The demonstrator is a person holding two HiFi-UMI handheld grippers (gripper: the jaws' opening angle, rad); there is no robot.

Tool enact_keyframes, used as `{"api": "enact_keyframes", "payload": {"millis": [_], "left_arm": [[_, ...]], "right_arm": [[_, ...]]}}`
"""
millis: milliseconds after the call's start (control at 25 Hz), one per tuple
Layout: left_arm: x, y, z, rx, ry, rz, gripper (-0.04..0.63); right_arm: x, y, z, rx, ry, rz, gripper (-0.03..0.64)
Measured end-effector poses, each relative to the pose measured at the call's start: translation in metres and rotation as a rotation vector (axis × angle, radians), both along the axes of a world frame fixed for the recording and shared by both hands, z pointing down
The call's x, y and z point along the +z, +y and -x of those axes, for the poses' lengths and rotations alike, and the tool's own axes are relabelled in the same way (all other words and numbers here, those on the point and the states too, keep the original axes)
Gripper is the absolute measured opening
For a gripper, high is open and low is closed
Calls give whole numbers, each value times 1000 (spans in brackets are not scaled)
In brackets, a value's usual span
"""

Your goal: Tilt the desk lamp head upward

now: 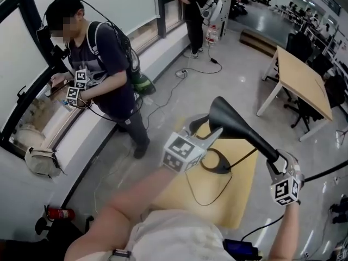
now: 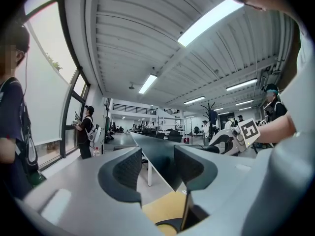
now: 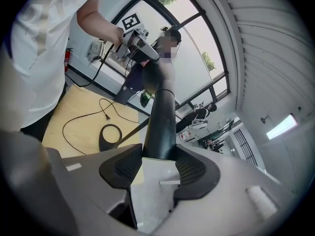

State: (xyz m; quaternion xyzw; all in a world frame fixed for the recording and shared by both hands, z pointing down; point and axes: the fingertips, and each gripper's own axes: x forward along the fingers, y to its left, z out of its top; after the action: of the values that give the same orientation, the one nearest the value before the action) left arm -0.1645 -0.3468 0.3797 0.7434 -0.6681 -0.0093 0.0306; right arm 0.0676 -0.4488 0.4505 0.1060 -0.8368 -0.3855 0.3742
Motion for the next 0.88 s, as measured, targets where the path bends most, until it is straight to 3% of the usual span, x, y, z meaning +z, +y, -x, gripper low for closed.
{"api": "enact_keyframes", "payload": {"millis": [600,880], "left_arm": [[-38,5,-9,-5,-54,-59,202],[-62,16,2,14,-122,-119,197]], "right_arm": [[9,6,7,29,-117,63,222],[39,11,36,104,-202,161,221]]}}
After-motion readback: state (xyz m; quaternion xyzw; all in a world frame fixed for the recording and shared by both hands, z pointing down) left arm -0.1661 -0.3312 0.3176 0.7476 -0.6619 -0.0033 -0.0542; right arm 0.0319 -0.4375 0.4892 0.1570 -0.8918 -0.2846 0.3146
